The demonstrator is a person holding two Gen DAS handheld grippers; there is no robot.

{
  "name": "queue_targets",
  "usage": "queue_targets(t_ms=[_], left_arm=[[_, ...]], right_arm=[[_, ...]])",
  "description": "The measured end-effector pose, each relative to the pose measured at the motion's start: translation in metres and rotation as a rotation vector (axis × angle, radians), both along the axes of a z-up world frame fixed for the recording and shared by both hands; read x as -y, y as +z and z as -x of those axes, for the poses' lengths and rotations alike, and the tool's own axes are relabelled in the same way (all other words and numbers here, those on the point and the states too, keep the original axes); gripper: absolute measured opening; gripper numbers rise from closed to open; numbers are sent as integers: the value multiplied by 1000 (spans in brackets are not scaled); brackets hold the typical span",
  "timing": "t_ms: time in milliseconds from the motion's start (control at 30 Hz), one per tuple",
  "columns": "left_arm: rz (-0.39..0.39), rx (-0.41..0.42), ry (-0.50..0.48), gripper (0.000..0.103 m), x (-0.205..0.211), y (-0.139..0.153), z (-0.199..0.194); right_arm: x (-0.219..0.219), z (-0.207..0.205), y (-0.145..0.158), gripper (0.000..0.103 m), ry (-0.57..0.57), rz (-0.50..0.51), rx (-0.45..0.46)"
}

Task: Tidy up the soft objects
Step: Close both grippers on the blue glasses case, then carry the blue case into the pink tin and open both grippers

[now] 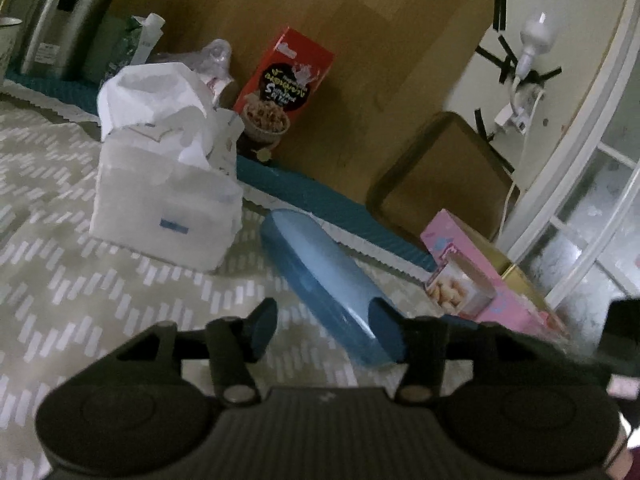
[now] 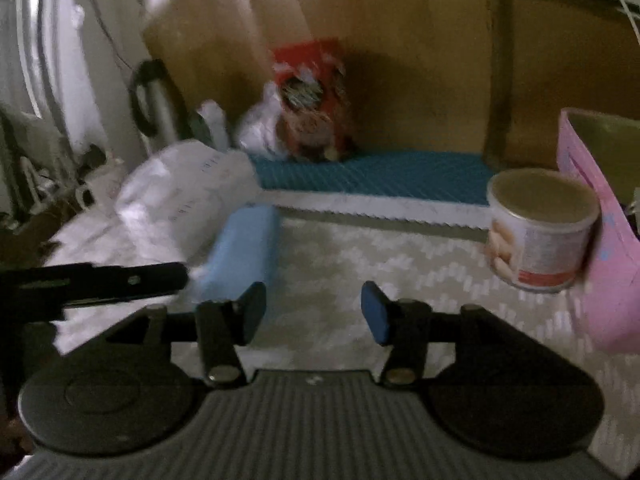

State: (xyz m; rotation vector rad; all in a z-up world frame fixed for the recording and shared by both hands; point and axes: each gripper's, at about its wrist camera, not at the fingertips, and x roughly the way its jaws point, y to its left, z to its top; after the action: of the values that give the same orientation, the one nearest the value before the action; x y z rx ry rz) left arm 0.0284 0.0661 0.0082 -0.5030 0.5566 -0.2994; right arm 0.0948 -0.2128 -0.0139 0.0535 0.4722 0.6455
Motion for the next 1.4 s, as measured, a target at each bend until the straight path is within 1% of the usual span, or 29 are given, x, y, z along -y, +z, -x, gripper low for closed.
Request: queue_targets(t_ms=[33,67,100,167,200,233,267,300,333,367,433,467,500,600,667,733,833,933,1033,1100,1167,1233,1300,1400], left_arm=[[11,-1,3,57,-1,1,1],[18,-5,0,57,-1,3,2],[22,-10,-8,59,0,6,1],[0,-15,-19,69,7,18,-5],[-21,-19,-15,84,12,23,-11],[-42,-34,-8,93,17,27,-17],[-65,-61,7,95,22,31,-27],[-78,-81,18,95,26,32,-35],[-84,-96,18,94,29,33,-44],[-89,-117,12,91,33,33,-53],[-95,-182,5,65,40,27,-69],[-110,-203,1,65,45,25,-71],[-128,-197,-26,64,53,22,-68],[-109,-171,-130,57,79,20,-50],[-122,-162,-220,57,109,19,-34],[-139,-145,-332,58,150,16,-16],[-189,-102,-498,58,216,16,0],[-222,-93,-649,58,282,16,5],[-271,-63,-748,58,337,18,11],[-285,-68,-763,58,359,19,12],[-287,-67,-759,58,371,26,13],[-267,-18,-764,58,372,42,11],[-250,45,-756,58,374,65,6],[-255,119,-709,58,379,92,-13]], right_arm=[[-4,2,1,66,24,-7,17],[-12,7,0,69,53,5,37],[-21,10,-2,74,78,39,58],[-41,12,-6,74,94,120,93],[-51,9,-8,74,94,146,97],[-59,3,-10,74,92,155,88],[-65,-3,-11,74,86,157,78],[-71,-9,-12,71,76,164,72],[-77,-16,-14,57,73,178,59],[-79,-19,-17,56,72,184,43],[-74,-12,-17,56,62,182,61],[-70,-5,-17,56,41,210,88],[-63,1,-19,56,20,233,104],[-22,30,-28,56,-42,214,100],[8,59,-37,56,-118,200,100],[40,90,-46,56,-231,181,109],[84,123,-57,56,-416,144,107],[123,141,-65,56,-572,119,101],[155,146,-71,56,-675,67,90],[165,144,-72,56,-704,48,97],[167,145,-66,56,-720,39,157],[165,139,-53,56,-730,44,241],[169,126,-34,56,-724,24,300],[180,86,-8,56,-692,5,338]])
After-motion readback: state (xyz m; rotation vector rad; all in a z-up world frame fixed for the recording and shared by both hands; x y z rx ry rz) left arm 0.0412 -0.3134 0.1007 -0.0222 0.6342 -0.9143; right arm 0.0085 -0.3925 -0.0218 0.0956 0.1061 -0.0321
